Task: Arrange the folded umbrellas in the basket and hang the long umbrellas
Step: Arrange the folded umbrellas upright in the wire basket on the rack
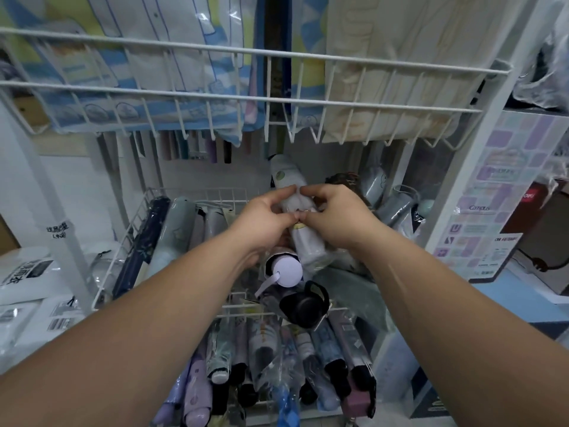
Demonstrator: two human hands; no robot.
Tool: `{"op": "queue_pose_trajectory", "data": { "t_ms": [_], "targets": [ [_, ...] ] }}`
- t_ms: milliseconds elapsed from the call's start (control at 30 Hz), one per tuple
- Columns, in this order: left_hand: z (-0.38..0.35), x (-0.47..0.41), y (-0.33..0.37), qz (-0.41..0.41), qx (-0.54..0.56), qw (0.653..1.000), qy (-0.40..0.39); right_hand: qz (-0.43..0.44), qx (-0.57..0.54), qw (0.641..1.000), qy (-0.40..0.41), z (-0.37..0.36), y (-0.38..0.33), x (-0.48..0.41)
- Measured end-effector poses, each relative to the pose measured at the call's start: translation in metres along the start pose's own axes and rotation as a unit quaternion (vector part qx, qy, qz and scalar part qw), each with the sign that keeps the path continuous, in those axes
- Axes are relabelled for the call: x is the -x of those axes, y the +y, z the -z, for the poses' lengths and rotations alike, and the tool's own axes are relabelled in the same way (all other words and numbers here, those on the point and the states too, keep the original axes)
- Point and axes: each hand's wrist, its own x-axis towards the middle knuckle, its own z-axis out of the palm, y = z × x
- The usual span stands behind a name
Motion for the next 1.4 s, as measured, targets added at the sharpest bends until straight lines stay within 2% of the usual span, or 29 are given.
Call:
{"op": "queue_pose_trajectory", "data": {
  "t_ms": [133, 300, 433, 533, 700, 800, 967, 1067, 1100, 1133, 1333, 1400],
  "targets": [
    [0.026, 0.008, 0.003, -0.019, 0.046, 0.999, 0.014, 0.027, -0.021, 0.999, -0.015, -0.013, -0.022, -0.008],
    [0.064, 0.010, 0.008, -0.063, 0.109, 0.989, 0.076, 0.098, 0.074, 0.992, -0.025, -0.031, -0.072, -0.028],
    [0.099, 0.006, 0.012, -0.070, 0.142, 0.981, 0.109, 0.095, 0.052, 0.992, -0.060, -0.053, -0.098, -0.042],
    [0.129, 0.008, 0.001, -0.047, 0.069, 0.988, 0.126, 0.072, 0.076, 0.988, -0.111, -0.078, -0.105, -0.043],
    [0.152, 0.017, -0.037, 0.000, -0.156, 0.984, 0.092, -0.018, 0.106, 0.975, -0.193, -0.128, -0.091, -0.038],
    [0.155, 0.016, -0.054, -0.013, -0.295, 0.952, 0.076, -0.029, 0.166, 0.960, -0.225, -0.146, -0.083, -0.038],
    [0.152, 0.017, -0.065, -0.081, -0.487, 0.868, 0.053, 0.017, 0.309, 0.915, -0.260, -0.161, -0.073, -0.038],
    [0.150, 0.020, -0.069, -0.108, -0.605, 0.785, 0.080, 0.039, 0.309, 0.912, -0.268, -0.162, -0.066, -0.035],
    [0.152, 0.020, -0.070, -0.111, -0.624, 0.768, 0.092, 0.043, 0.307, 0.911, -0.271, -0.162, -0.064, -0.033],
    [0.156, 0.020, -0.071, -0.101, -0.624, 0.769, 0.092, 0.046, 0.307, 0.910, -0.274, -0.162, -0.062, -0.032],
    [0.180, 0.017, -0.082, -0.020, -0.516, 0.856, 0.007, 0.043, 0.290, 0.920, -0.260, -0.164, -0.056, -0.028],
    [0.180, 0.018, -0.081, -0.002, -0.503, 0.864, -0.008, 0.019, 0.288, 0.927, -0.237, -0.166, -0.054, -0.028]
  ]
}}
